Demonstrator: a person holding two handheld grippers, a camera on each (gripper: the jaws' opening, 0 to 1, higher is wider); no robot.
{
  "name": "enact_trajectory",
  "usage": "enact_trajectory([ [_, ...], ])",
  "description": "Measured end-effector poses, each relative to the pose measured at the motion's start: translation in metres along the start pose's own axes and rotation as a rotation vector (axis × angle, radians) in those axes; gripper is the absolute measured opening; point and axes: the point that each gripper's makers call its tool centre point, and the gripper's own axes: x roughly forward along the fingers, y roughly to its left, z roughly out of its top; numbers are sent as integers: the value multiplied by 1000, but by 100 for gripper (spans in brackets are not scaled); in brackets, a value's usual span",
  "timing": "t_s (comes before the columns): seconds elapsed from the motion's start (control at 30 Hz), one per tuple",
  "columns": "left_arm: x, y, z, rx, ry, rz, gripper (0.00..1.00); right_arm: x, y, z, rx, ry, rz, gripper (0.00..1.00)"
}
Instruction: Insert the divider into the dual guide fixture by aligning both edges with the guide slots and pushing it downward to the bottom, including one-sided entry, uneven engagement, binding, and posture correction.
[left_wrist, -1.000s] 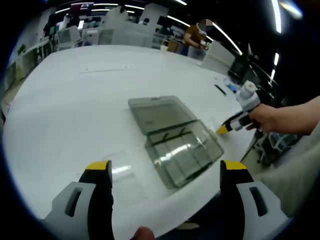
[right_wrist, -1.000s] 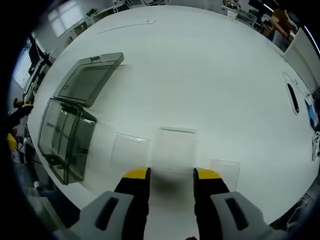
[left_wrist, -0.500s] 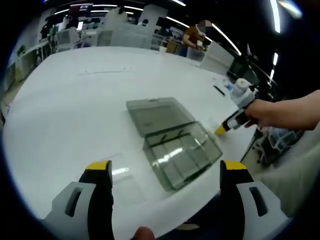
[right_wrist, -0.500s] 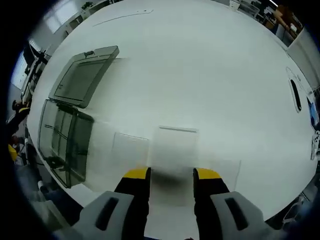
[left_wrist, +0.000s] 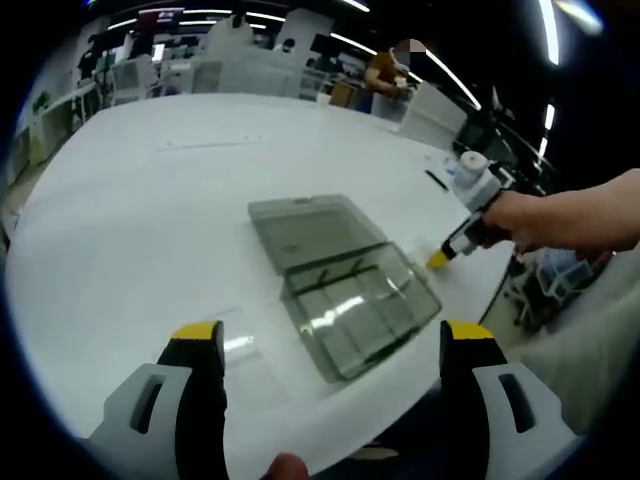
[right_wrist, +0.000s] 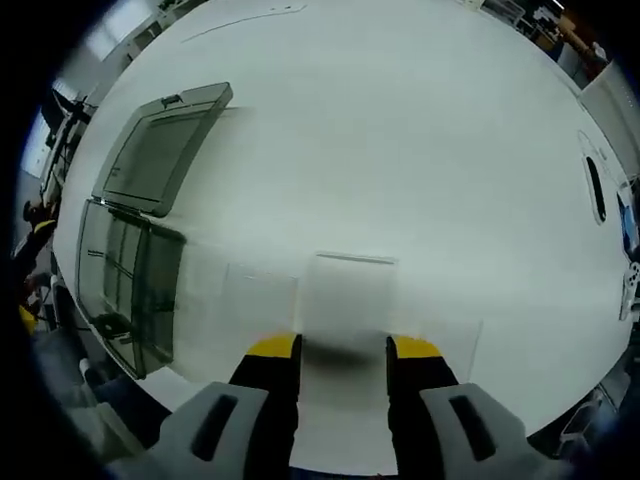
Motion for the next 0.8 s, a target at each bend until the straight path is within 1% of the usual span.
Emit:
enact_trajectory([
  [0.23,0,-1,-1,-2,1,1,86,0,0,0,-11,-1,2,29],
  [0.47,1,-2,-2,-2,3,1,86,0,0,0,-28,28,6,29],
  [0.8,1,-2,-3,-10,3,4,85,0,0,1,-49,25,8,28],
])
